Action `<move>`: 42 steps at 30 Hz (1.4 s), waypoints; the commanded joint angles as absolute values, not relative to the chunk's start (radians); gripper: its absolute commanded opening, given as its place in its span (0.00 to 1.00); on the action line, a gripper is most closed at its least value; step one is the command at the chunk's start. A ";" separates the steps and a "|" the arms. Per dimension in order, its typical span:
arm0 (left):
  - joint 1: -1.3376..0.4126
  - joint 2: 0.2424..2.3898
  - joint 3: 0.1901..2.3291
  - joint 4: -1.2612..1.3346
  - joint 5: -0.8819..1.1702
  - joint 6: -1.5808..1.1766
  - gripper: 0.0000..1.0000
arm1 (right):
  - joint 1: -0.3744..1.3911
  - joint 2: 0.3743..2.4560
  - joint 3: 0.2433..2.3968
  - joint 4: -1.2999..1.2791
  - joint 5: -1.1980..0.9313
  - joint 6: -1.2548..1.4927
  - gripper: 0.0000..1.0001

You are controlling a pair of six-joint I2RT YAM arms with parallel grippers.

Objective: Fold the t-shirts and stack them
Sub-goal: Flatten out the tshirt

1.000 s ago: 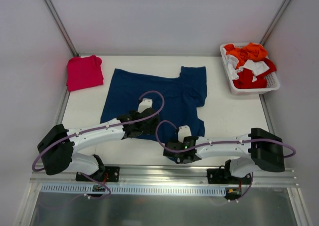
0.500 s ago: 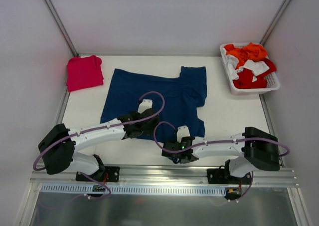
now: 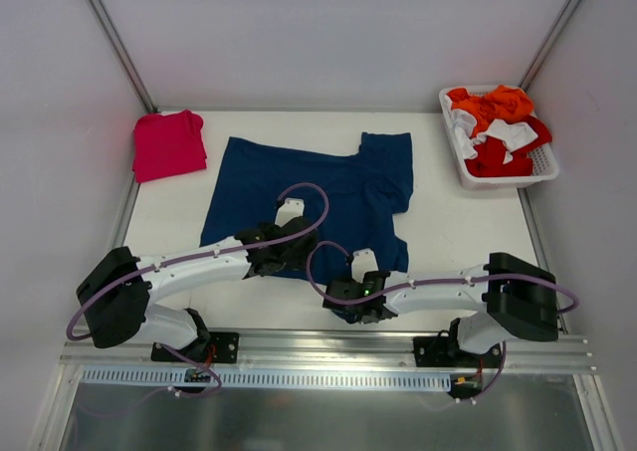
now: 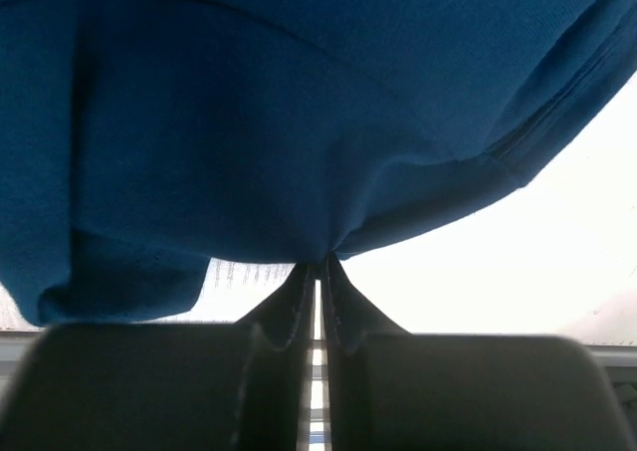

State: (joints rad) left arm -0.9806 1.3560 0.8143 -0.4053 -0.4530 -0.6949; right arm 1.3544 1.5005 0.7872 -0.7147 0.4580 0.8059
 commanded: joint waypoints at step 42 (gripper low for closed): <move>-0.913 1.534 0.821 -0.350 -0.269 -0.759 0.32 | 1.483 1.172 0.851 -1.433 0.497 1.154 0.01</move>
State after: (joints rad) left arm -0.9363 1.5372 0.8371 -0.3862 -0.3447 -0.7383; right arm 1.4746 1.2098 0.8200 -1.2793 0.4900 1.1084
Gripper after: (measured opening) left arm 0.480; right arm 0.012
